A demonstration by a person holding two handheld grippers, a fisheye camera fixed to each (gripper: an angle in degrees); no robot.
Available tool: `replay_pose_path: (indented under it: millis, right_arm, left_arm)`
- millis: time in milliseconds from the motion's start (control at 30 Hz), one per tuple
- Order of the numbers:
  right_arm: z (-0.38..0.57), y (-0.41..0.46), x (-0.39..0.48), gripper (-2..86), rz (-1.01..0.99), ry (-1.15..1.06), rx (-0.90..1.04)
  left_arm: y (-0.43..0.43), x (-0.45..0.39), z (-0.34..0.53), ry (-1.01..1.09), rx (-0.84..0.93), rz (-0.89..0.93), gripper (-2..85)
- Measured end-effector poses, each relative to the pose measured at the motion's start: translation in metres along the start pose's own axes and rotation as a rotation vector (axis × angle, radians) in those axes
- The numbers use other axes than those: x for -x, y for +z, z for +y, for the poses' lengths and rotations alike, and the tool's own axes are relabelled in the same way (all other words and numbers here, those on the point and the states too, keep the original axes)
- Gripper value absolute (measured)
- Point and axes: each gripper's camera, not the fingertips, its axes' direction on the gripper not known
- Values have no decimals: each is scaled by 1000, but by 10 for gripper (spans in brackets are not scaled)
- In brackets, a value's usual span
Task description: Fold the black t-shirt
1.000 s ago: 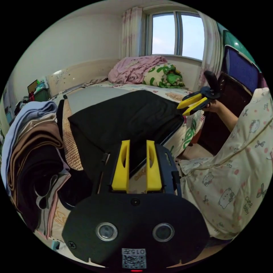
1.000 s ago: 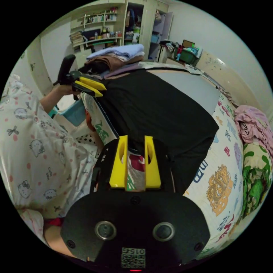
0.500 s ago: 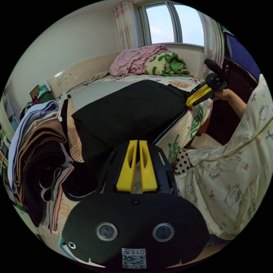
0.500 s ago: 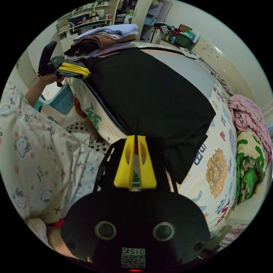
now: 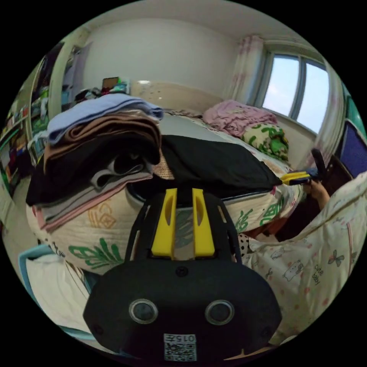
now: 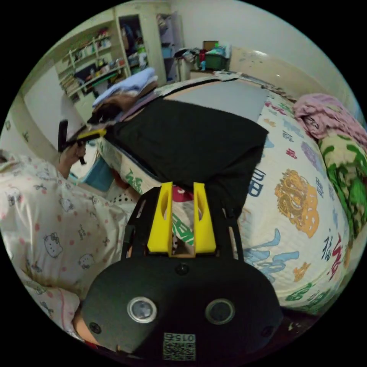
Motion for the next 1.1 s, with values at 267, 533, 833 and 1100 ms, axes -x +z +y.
replay_pose_path:
  millis: [267, 533, 833, 1100]
  right_arm:
    - [1, -105, -97, 112, 40, 499, -242]
    - [-51, -116, -113, 106, -53, 563, -138]
    - [-66, -215, -106, 2, -127, 610, -249]
    - [-136, -218, -87, 86, -120, 575, -212]
  left_arm:
    - [39, 33, 5, -54, 145, -12, 88]
    - [56, 65, 14, -110, 156, 72, 20]
    - [41, 73, 26, -123, 83, 130, 5]
    - [79, 54, 24, -120, 114, 118, 4]
